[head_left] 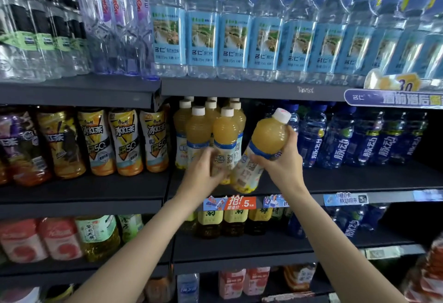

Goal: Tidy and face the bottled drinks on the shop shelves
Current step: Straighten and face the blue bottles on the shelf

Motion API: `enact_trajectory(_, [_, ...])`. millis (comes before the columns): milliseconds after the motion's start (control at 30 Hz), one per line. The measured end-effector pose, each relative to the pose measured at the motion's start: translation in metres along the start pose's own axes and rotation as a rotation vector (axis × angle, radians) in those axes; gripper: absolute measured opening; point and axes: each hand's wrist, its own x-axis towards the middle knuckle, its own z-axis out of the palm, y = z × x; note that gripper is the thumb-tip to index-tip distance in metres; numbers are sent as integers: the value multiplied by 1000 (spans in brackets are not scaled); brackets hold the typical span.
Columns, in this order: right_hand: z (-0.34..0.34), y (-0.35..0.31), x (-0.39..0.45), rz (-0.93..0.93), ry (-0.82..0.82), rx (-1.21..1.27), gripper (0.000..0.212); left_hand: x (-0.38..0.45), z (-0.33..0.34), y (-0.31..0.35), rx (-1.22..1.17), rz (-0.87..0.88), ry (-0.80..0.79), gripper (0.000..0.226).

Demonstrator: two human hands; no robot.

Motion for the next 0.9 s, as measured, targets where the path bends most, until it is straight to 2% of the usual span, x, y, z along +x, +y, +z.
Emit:
enact_trajectory(100, [-2,7,19,-31,-2,-161,94,9,-10,-15,87,-21,292,48])
enact_trajectory(167, [1,16,35,12,-9,-244,93,15,-12,-23,85,-92,353,56])
enact_trajectory(333, [18,41,61,76,7,-309,94,36,-6,-35,107,-237,242,73])
enact_trajectory(467, [28,57,62,128,6,-280,85,43,-1,-46,46,-333,138,57])
enact_trajectory(600, [37,86,47,222,-21,-403,43,38,-1,-54,33,-289,168,57])
enact_trajectory(900, [80,107,135,262,-37,-553,27,38,2,-66,4,-275,218,59])
